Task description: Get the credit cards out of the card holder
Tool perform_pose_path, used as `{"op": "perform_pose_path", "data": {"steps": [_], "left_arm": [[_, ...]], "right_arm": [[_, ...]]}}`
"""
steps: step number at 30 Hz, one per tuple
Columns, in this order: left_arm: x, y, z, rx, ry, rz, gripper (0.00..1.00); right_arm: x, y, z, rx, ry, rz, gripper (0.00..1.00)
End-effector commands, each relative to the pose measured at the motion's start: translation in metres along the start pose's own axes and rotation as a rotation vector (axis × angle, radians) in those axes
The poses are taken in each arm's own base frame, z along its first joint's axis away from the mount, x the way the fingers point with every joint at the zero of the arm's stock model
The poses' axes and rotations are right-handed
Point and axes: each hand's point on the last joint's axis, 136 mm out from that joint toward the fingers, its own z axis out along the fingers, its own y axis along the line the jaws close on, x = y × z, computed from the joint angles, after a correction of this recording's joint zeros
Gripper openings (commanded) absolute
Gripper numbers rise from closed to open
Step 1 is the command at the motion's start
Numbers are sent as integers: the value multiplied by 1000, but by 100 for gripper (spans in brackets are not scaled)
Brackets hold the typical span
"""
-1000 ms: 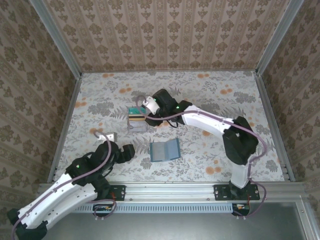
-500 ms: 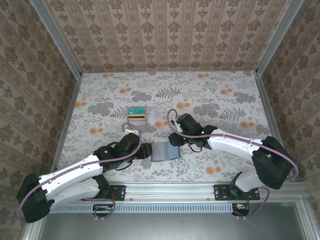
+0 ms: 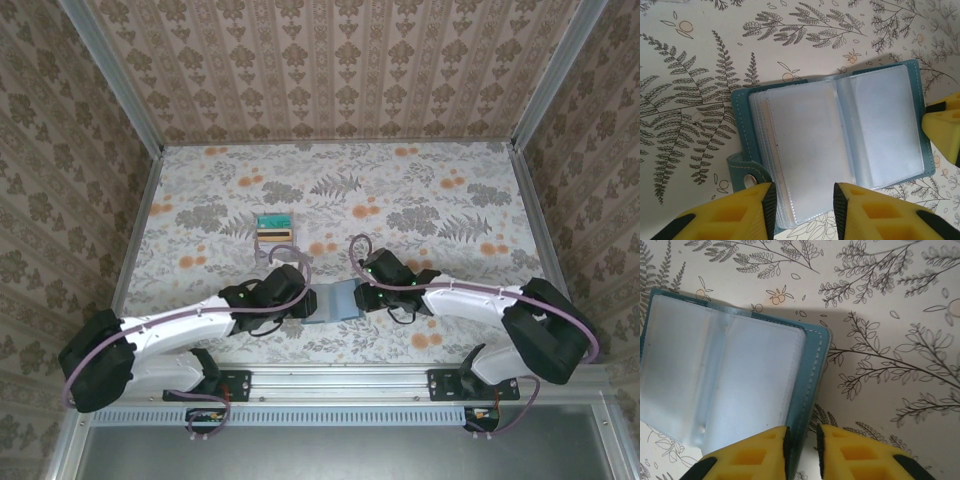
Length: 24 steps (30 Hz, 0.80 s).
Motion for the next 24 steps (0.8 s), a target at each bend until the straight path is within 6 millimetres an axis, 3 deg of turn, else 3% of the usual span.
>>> {"op": "perform_pose_path", "data": {"steps": [1, 8, 24], "left_arm": [[-5, -8, 2, 20, -7, -5, 35], [2, 5, 13, -29, 27, -19, 33], [20, 40, 24, -150, 91, -74, 30]], "right_arm": [[4, 7, 7, -40, 15, 26, 19], [7, 9, 12, -50, 26, 36, 4], [9, 12, 13, -63, 30, 42, 4]]}}
